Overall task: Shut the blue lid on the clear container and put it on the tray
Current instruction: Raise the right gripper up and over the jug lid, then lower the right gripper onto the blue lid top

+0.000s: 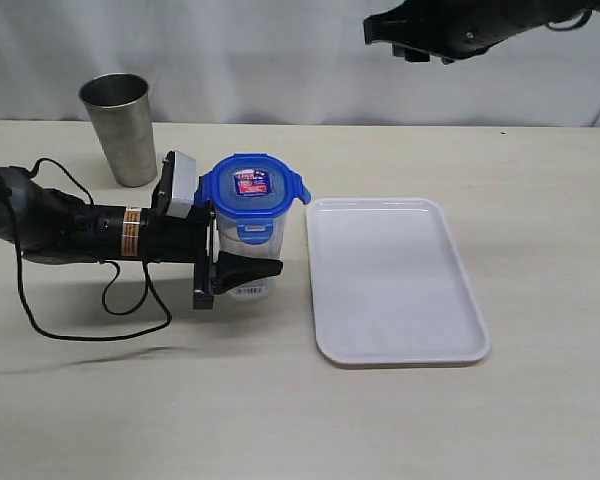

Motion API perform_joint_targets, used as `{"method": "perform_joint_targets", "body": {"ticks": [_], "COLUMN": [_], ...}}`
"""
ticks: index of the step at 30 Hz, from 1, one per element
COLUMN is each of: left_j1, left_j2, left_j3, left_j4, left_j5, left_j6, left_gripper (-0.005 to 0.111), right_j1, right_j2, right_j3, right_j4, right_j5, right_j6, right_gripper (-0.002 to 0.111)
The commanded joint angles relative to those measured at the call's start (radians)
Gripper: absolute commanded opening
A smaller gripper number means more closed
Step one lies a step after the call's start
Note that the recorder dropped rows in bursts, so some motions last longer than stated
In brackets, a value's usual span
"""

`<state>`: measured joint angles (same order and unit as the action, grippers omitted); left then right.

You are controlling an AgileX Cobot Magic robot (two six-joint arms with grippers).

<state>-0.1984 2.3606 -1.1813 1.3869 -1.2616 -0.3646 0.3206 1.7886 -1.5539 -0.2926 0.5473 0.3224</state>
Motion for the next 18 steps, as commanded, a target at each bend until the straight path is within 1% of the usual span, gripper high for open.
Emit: {"method": "perform_joint_targets", "body": {"ticks": [1,2,5,6,7,9,12,15,18], "left_j1": [-0.001,-0.001,-0.001,-0.001,-0.001,-0.001,-0.001,-0.001,-0.001], "left_j2": [0.004,0.004,0.004,0.004,0.004,0.004,0.004,0.004,0.004], "left_j3": [-0.001,-0.001,-0.001,-0.001,-0.001,-0.001,-0.001,-0.001,-0.001], "left_j4": [0.035,0.029,0.036,0.039,0.039,0.039,0.039,0.039,0.039], "left_j5": [0.04,0.04,0.04,0.04,0.04,0.04,0.04,0.04,0.04], "left_j6": [-0.01,-0.01,-0.01,-0.01,-0.01,-0.01,-0.01,-0.01,-0.01], "left_gripper": [0.0,0.0,0.0,0.0,0.0,0.0,0.0,0.0,0.0], "right_j1": [0.022,0.01,-0.03,-0.034,-0.034,-0.009,0.046,0.088,0.1], "right_j2": [0.094,0.098,0.098,0.098,0.098,0.098,0.098,0.098,0.098], "right_j3": [-0.164,-0.179,-0.187,-0.187,-0.187,-0.187,-0.165,-0.13,-0.103], "right_j4": [-0.17,0.025,0.734,0.894,0.958,0.965,0.861,0.792,0.789], "right_j5": [0.428,0.442,0.498,0.523,0.533,0.544,0.544,0.521,0.512], "right_j6": [0.068,-0.095,-0.61,-0.694,-0.713,-0.705,-0.616,-0.527,-0.509], "right_gripper": [0.041,0.041,0.041,0.041,0.041,0.045,0.05,0.049,0.046]}}
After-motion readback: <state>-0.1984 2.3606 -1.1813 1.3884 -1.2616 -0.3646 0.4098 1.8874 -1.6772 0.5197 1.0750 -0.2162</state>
